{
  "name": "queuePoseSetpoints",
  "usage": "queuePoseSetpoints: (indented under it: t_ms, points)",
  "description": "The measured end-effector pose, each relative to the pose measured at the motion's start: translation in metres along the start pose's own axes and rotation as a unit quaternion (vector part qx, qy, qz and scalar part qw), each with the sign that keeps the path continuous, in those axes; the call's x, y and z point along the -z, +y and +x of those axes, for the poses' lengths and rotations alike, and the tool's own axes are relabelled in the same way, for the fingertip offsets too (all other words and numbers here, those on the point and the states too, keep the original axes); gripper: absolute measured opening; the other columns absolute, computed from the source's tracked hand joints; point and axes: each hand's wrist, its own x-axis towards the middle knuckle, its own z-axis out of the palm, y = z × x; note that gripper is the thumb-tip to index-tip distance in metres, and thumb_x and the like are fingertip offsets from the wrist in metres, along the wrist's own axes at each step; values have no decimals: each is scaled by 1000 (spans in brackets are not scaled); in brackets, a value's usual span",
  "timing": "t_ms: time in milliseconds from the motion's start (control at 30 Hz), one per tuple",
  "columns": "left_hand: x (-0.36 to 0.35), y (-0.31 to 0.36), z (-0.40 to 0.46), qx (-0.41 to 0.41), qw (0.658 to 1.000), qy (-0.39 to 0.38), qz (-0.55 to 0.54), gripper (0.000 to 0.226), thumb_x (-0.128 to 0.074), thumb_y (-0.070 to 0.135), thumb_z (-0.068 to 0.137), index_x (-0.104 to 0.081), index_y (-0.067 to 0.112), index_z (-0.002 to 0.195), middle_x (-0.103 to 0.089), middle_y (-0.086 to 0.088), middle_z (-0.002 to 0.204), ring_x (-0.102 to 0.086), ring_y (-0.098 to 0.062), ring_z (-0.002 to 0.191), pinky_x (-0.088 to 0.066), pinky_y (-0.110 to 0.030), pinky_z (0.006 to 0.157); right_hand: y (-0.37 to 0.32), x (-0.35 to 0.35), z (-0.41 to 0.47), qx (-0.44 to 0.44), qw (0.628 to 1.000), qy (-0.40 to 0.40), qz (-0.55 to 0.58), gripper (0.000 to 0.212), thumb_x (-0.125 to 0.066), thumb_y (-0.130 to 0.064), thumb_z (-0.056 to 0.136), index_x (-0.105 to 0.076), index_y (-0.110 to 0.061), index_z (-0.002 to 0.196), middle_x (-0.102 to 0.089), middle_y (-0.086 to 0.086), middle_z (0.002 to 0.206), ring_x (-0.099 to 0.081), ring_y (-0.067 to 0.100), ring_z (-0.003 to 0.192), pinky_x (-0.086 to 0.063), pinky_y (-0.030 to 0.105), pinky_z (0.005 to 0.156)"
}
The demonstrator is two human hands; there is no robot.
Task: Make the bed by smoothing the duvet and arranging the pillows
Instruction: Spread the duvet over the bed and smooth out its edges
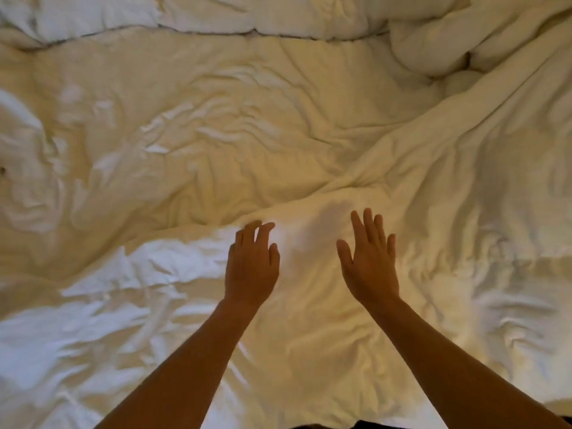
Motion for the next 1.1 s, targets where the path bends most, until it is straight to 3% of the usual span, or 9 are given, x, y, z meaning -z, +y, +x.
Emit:
queuePoseSetpoints:
  t_ms: [133,300,433,600,733,833,933,1033,1100]
  points:
    - [7,-25,80,33,998,57,-2,26,-54,18,93,-66,14,116,-59,-10,124,-54,-33,114,-48,-46,88,-21,10,81,47,998,23,46,59,-27,-47,103,-27,-20,156,-20,1,164,-7,17,153,-6,40,123]
    - [-6,-56,157,39,999,-2,12,26,-55,19,96,-63,15,121,-56,-6,128,-50,-26,120,-46,-40,89,-34,-5,186,156,987,37,-14,45,-48,-32,102,-50,-10,141,-51,13,146,-41,32,139,-35,46,111]
    - [-15,-82,193,71,995,-55,49,41,-56,24,97,-51,17,137,-45,-2,143,-42,-23,130,-47,-42,97,-26,-18,249,130,987,37,-91,40,-52,-20,96,-53,-11,135,-59,10,131,-52,32,122,-47,46,95]
    - [-9,-106,229,92,983,-109,111,58,-57,28,98,-35,18,150,-31,-1,157,-32,-25,140,-43,-47,104,-4,-9,299,101,964,51,-242,45,-54,-16,90,-48,-11,134,-56,12,128,-50,36,116,-42,47,90]
    - [-6,-113,266,67,982,-129,122,62,-62,32,95,-35,22,150,-35,0,155,-34,-25,140,-41,-47,102,-2,-6,343,143,961,-62,-227,49,-64,-41,90,-52,-19,132,-58,9,123,-55,33,113,-43,43,90]
    - [-15,-116,286,63,972,-161,159,45,-63,37,92,-51,25,134,-50,-3,135,-49,-28,123,-46,-45,89,-4,-8,363,135,970,-98,-177,43,-66,-45,87,-60,-17,120,-63,9,113,-61,32,104,-46,39,84]
    - [-25,-121,300,45,961,-163,221,23,-58,40,94,-61,23,108,-54,-4,113,-55,-27,109,-47,-40,79,-6,-10,378,140,969,-110,-173,28,-63,-42,91,-62,-20,110,-65,5,109,-63,28,96,-42,34,75]
    - [-27,-122,319,1,944,-181,275,18,-52,38,98,-62,25,107,-61,-3,112,-61,-25,106,-43,-32,79,-5,0,396,144,967,-133,-162,22,-63,-39,91,-66,-21,104,-65,4,110,-59,26,95,-38,32,74]
    - [-18,-121,337,21,956,-124,265,16,-49,31,100,-61,23,106,-64,-7,110,-63,-29,100,-44,-34,79,-9,16,411,124,984,-66,-110,22,-63,-38,92,-66,-20,105,-67,6,110,-60,28,96,-40,32,76]
